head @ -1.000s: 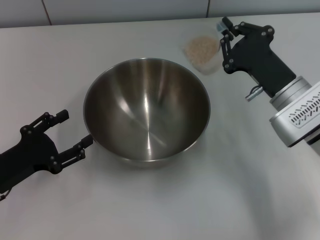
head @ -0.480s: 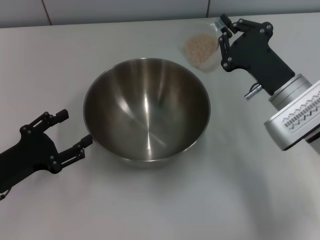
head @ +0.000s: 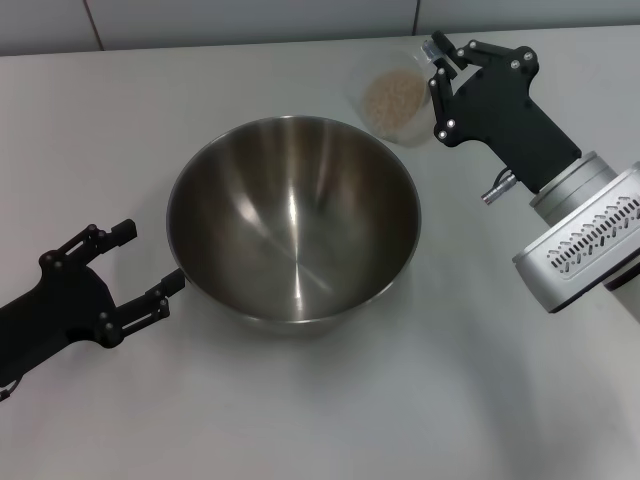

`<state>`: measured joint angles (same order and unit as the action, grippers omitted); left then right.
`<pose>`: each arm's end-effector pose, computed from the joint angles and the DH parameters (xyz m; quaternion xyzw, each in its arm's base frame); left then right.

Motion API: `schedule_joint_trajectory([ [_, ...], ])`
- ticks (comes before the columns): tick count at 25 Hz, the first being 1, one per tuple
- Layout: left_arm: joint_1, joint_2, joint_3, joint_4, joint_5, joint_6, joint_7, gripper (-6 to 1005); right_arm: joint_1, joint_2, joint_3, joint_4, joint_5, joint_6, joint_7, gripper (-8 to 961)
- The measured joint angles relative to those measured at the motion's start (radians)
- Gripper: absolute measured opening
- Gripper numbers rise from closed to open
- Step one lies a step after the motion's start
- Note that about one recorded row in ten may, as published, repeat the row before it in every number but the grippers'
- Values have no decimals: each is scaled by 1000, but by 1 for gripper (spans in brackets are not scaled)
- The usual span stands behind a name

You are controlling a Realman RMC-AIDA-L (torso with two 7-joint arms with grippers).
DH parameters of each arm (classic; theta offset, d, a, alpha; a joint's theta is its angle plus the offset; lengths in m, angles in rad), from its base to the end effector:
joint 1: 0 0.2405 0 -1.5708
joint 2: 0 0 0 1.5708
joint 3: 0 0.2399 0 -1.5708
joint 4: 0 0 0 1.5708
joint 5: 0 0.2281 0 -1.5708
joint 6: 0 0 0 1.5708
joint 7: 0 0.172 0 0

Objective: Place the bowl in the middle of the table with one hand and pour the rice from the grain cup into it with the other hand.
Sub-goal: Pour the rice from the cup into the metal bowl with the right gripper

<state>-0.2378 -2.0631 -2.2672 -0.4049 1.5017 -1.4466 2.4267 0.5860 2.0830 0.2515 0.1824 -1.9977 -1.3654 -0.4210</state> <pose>-0.3245 0.2771 -0.0325 -0.8959 -0.1445 -0.2800 0.3131 0.2245 0.3619 -0.0627 -0.7757 -0.1288 0.2454 0.5669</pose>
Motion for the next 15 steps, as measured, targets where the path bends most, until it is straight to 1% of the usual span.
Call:
schedule_joint_trajectory([
  [9, 2, 0, 1, -3, 0, 0, 0, 829, -4, 0, -1, 23, -1, 0, -110, 39],
  [15, 6, 0, 2, -7, 0, -3, 0, 829, -5, 0, -2, 26, -2, 5, -118, 39],
])
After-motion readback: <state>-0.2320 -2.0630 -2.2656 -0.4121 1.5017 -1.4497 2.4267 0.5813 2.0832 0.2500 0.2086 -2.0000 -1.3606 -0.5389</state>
